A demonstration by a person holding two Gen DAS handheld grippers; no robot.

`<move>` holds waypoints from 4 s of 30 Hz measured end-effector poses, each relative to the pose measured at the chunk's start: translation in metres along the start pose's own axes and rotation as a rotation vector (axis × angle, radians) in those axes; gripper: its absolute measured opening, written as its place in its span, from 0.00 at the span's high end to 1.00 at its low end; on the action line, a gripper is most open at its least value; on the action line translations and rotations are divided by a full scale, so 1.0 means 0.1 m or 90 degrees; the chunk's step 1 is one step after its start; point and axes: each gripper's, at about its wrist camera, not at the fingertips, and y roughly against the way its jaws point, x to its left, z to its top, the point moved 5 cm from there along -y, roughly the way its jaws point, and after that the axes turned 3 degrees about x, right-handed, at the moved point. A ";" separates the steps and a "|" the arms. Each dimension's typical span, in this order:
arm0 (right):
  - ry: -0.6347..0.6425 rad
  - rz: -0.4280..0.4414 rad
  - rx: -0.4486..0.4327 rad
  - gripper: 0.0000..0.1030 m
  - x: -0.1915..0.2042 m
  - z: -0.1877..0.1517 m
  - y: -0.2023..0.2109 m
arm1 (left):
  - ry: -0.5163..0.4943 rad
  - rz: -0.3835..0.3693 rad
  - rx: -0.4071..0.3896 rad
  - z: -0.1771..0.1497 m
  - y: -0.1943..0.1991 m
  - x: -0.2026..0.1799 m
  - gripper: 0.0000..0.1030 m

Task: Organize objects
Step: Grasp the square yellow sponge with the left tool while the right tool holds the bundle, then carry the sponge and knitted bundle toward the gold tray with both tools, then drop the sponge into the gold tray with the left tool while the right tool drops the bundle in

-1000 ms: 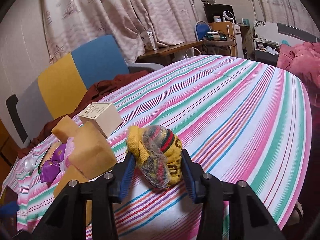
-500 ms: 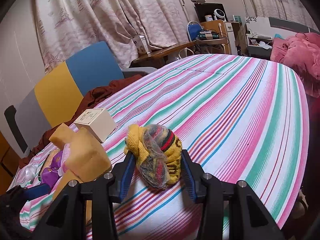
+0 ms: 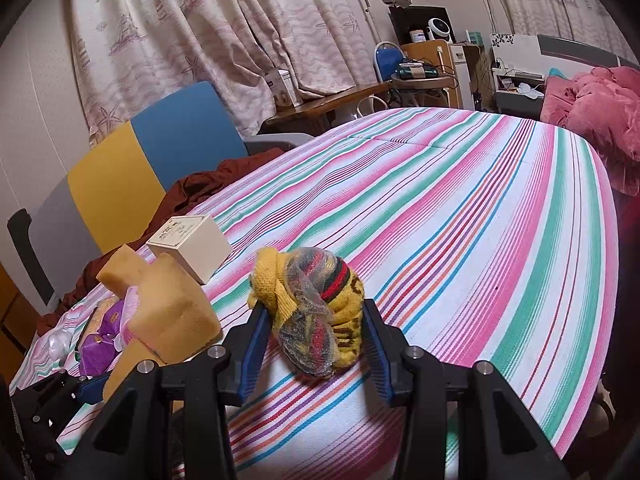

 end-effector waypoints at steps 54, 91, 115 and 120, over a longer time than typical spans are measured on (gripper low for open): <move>0.160 0.223 0.080 0.57 1.47 -0.88 1.06 | 0.426 0.050 -0.179 -1.63 1.82 1.21 0.30; 0.302 0.372 0.129 0.57 2.49 -1.52 1.58 | 0.712 0.142 -0.122 -2.74 2.36 2.83 0.28; 0.463 0.481 0.287 0.57 4.31 -2.04 1.32 | 0.829 0.364 -0.137 -3.35 3.39 3.10 0.00; 0.458 0.438 0.320 0.55 4.60 -2.09 0.95 | 0.840 0.335 -0.122 -3.33 3.30 3.05 0.00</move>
